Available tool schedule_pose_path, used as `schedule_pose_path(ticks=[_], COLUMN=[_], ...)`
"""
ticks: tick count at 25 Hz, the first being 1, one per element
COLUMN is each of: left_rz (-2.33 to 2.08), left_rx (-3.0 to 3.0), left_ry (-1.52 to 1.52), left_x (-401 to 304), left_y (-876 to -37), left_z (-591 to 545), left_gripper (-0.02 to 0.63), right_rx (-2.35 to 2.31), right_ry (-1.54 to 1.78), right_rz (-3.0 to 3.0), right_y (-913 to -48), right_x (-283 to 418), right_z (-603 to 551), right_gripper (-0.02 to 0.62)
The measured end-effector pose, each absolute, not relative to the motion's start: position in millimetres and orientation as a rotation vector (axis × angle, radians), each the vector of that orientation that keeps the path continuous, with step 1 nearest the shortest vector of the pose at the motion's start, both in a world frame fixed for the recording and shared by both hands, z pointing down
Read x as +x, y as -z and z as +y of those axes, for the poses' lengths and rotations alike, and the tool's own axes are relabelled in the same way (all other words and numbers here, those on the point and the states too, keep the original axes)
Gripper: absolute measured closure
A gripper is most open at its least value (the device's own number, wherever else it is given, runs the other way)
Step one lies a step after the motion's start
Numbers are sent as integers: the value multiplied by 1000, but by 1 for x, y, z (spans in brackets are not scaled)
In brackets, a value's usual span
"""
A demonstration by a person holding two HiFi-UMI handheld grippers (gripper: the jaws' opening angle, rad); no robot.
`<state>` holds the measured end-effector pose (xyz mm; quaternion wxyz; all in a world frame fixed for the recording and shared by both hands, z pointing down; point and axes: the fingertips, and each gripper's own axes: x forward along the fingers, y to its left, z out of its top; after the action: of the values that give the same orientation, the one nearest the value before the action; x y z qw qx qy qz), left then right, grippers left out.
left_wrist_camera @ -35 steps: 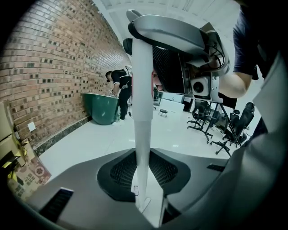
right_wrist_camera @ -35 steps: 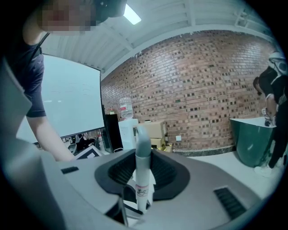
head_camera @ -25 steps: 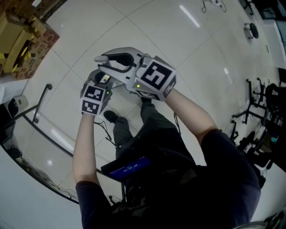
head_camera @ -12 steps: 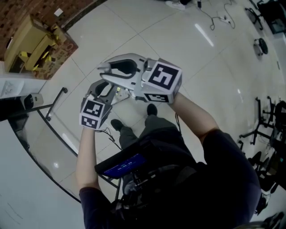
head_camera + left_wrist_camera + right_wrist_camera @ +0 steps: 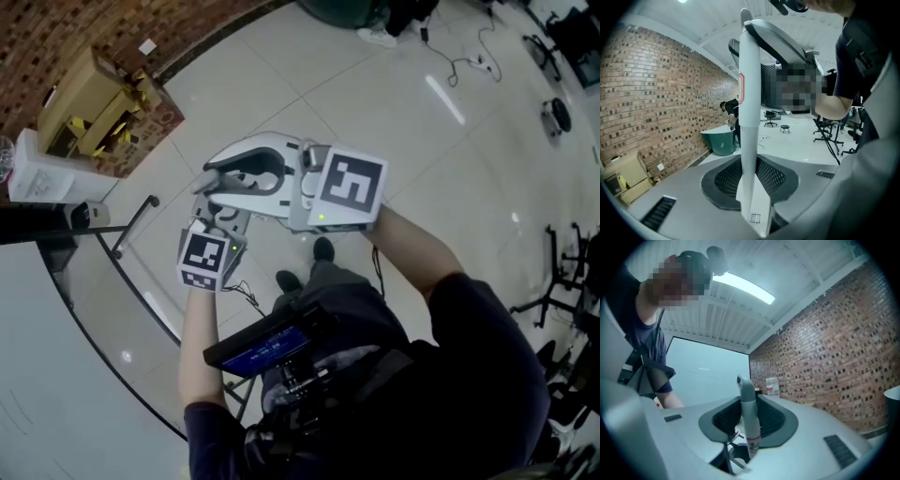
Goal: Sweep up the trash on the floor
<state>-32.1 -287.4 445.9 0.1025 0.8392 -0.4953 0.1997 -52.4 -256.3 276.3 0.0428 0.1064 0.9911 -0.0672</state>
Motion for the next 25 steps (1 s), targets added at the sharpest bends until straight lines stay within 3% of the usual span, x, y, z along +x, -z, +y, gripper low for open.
schedule_pose_path(ticks=[14, 16, 19, 25], left_rz=[-1059, -975, -879, -866], left_rx=[2817, 2860, 2929, 2886], left_ry=[-296, -325, -484, -448], left_x=[64, 68, 88, 103], left_y=[-394, -400, -414, -398], left_z=[-228, -215, -195, -174], left_gripper=[514, 601, 604, 531], right_rx=[562, 528, 490, 416], right_ry=[149, 140, 198, 356], right_rz=[3105, 3125, 3163, 3093], right_y=[-249, -256, -268, -255], right_x=[-17, -28, -8, 42], right_z=[-171, -161, -158, -169], right_gripper=[471, 474, 476, 477])
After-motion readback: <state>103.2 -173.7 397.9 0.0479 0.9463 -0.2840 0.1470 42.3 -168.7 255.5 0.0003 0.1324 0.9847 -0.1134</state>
